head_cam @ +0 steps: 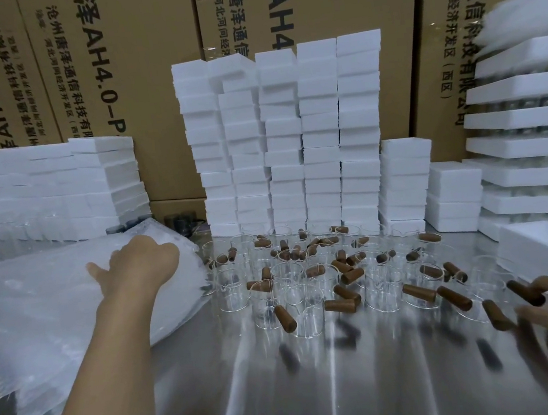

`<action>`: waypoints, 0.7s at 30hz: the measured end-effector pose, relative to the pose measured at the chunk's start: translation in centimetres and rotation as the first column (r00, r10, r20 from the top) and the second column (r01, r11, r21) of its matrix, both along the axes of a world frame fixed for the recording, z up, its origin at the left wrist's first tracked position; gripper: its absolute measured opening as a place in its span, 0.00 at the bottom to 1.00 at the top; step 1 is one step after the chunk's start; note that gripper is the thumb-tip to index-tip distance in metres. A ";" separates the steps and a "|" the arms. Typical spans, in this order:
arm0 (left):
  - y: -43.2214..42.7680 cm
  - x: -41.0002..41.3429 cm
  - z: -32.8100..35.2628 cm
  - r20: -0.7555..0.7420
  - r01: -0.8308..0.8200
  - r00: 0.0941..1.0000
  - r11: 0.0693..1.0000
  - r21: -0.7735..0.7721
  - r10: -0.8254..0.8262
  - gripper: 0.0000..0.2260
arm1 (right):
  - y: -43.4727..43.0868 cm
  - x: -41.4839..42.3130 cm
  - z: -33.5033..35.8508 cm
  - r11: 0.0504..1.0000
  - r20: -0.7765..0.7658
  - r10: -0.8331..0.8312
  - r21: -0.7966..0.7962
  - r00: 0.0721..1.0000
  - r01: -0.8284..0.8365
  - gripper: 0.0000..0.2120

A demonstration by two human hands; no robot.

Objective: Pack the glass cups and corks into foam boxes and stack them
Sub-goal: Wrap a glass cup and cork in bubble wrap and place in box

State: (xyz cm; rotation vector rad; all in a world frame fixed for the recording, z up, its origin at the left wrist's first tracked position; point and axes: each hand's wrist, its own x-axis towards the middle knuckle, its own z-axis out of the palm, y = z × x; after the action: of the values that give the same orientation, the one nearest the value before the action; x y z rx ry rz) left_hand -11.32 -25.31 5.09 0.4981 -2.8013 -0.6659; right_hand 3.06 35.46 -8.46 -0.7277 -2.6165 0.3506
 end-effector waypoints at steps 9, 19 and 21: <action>-0.1 -0.3 -0.1 0.068 0.006 0.998 1.000 0.018 -0.007 0.26 | -1.5 0.5 1.0 1.000 0.042 0.000 -0.021 0.999 0.000 0.17; 0.9 1.0 0.8 -0.160 -0.009 0.987 1.000 0.022 0.013 0.19 | -3.4 1.0 2.0 0.999 0.024 0.033 0.017 0.999 -0.033 0.10; 1.3 1.4 1.1 -0.282 0.032 0.959 0.998 0.047 -0.018 0.12 | -2.6 0.7 1.6 0.999 0.022 0.041 0.009 0.999 -0.042 0.11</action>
State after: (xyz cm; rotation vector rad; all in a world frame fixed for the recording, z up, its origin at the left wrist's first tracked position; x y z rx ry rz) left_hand -9.95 -23.98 6.23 0.3464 -2.5325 -0.7504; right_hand 3.73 32.86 -6.90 -0.6785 -2.6550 0.3441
